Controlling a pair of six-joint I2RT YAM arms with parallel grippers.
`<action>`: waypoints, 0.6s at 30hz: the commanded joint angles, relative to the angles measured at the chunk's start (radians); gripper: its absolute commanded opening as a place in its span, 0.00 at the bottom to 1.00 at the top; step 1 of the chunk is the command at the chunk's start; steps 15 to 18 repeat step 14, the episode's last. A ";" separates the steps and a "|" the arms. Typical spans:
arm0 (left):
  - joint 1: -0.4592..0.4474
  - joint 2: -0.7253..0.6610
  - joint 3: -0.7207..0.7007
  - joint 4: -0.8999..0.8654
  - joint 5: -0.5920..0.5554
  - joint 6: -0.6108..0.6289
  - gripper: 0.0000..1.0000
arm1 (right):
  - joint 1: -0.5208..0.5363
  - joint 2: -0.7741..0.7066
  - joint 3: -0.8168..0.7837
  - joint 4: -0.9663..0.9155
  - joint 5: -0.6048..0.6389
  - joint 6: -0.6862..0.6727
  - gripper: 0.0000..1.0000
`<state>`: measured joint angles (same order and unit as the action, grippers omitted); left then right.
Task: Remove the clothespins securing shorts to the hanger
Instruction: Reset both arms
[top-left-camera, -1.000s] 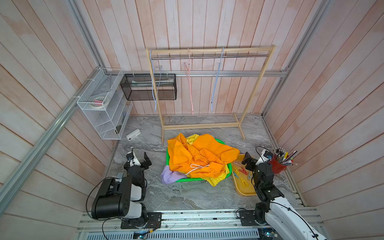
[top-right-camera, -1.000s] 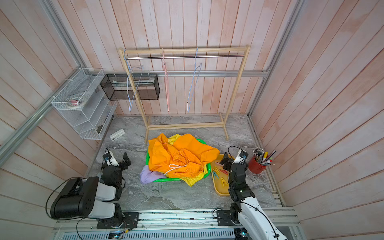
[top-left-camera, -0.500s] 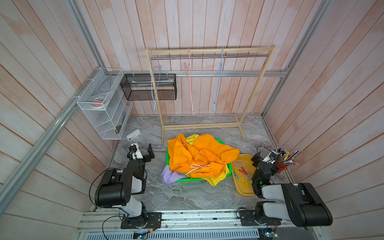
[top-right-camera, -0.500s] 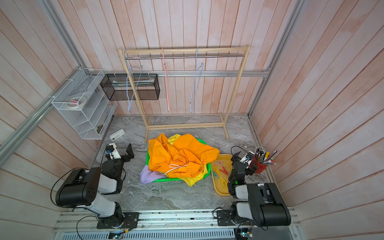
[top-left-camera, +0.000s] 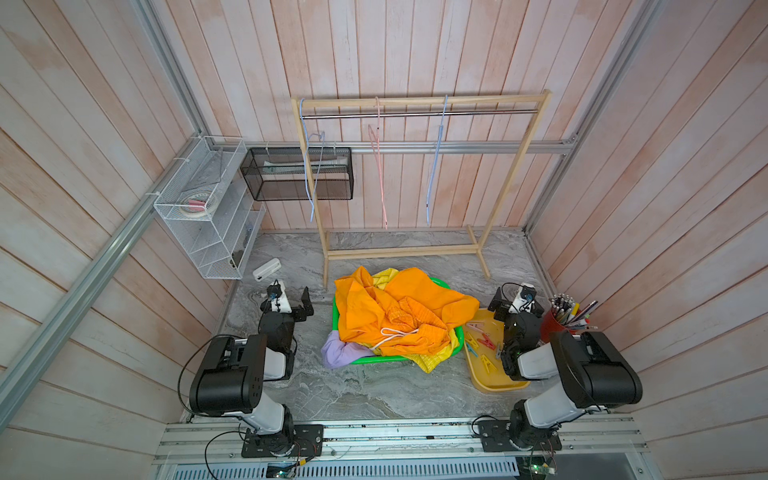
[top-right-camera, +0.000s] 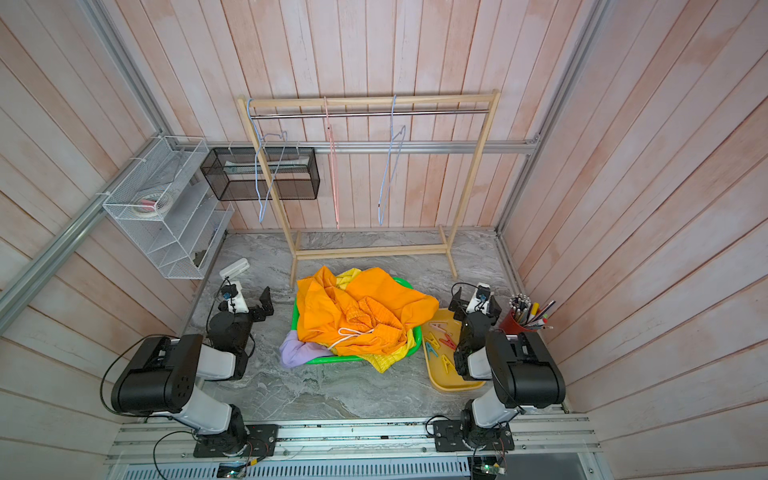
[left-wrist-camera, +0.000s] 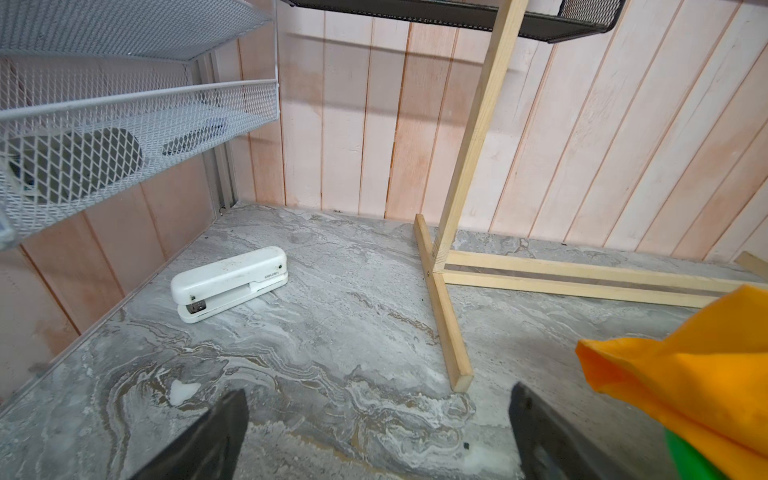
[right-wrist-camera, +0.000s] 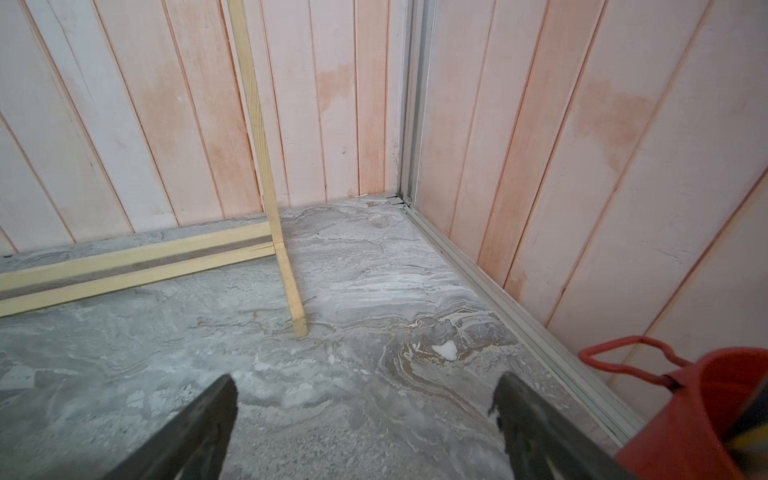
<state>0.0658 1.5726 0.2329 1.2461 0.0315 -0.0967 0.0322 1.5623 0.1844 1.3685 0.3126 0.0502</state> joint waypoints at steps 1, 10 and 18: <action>-0.004 -0.011 0.002 -0.005 -0.028 0.014 1.00 | 0.006 -0.004 0.013 -0.007 -0.006 -0.017 0.98; -0.008 -0.011 0.014 -0.024 -0.019 0.014 1.00 | 0.002 0.016 0.009 0.036 -0.015 -0.016 0.98; -0.008 -0.010 0.014 -0.026 -0.018 0.014 1.00 | -0.013 0.012 0.008 0.026 -0.042 -0.007 0.98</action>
